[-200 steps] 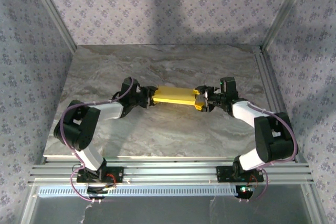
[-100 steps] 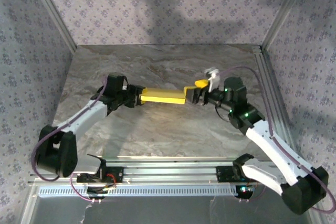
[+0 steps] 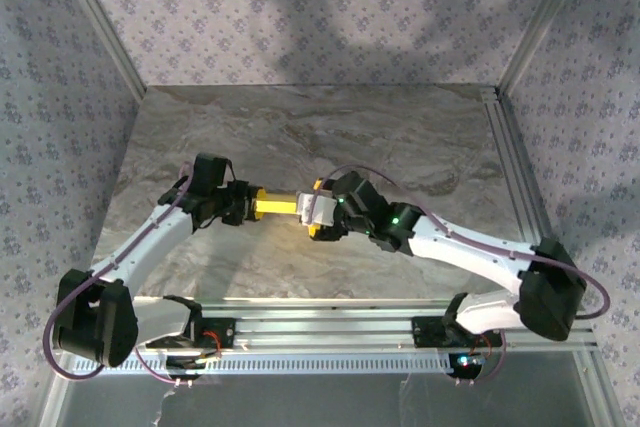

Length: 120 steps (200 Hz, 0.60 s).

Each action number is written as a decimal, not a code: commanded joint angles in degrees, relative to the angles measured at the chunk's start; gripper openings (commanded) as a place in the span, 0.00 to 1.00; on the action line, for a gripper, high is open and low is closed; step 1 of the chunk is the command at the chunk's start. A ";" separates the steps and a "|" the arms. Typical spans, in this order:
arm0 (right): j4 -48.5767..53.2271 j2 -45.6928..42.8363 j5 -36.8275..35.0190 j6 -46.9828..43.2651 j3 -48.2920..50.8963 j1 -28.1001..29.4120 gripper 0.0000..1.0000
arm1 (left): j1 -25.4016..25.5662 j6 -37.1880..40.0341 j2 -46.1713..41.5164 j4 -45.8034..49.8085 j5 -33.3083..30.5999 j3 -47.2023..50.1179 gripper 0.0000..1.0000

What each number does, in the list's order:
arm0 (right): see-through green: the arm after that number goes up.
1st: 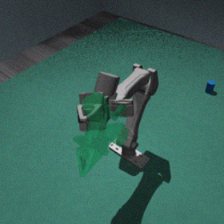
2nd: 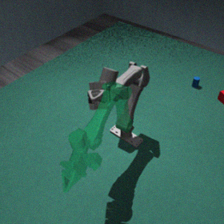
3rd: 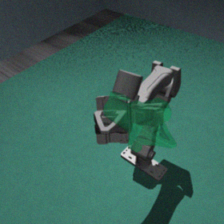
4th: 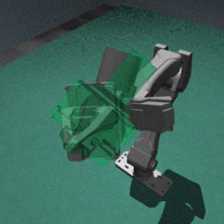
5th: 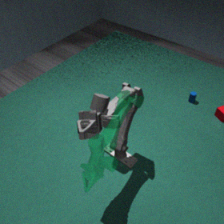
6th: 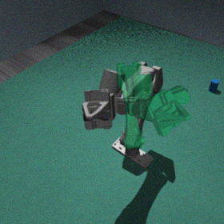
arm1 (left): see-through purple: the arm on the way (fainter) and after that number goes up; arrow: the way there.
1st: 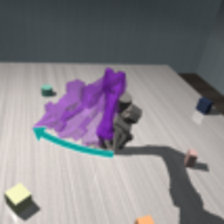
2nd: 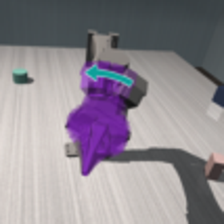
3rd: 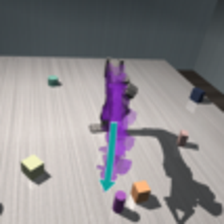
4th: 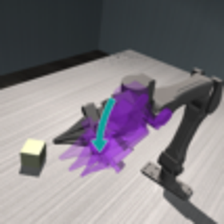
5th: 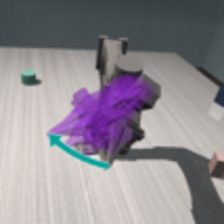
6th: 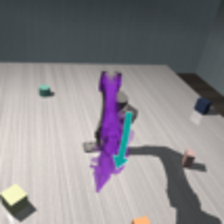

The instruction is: Fold the paper box

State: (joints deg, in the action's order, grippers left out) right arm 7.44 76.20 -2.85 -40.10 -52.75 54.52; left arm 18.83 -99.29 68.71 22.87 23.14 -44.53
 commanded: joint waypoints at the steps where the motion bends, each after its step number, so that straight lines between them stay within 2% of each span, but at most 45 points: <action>1: 1.21 2.42 -4.54 -2.69 -3.01 0.24 0.85 | -0.43 -0.21 -0.15 0.80 0.66 -0.18 0.16; 22: -0.34 5.51 -7.22 -2.79 -4.16 1.29 0.82 | -0.29 -0.03 0.17 0.77 1.03 -0.38 0.16; 41: 0.72 9.44 -10.53 -3.21 -6.62 2.71 0.76 | -0.39 0.06 0.37 0.47 1.12 -0.20 0.16; 68: 1.37 12.98 -13.59 -2.09 -9.09 2.96 0.59 | -0.35 0.10 0.64 -0.28 1.77 0.11 0.15; 98: 2.53 13.25 -13.35 -1.37 -10.29 3.05 0.43 | -0.46 0.50 0.64 -0.07 1.95 0.37 0.16; 110: 4.28 13.27 -12.57 -1.05 -11.07 3.00 0.38 | -0.73 0.82 0.62 -0.24 2.23 0.41 0.19; 120: 5.91 13.29 -11.93 -0.93 -11.61 3.02 0.33 | -0.96 1.10 0.43 -0.76 2.55 0.43 0.28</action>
State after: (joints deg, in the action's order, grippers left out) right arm 9.82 89.58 -14.15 -41.76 -61.28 57.47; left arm 18.57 -99.26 69.12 22.24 23.79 -44.47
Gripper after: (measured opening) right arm 0.368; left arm 0.331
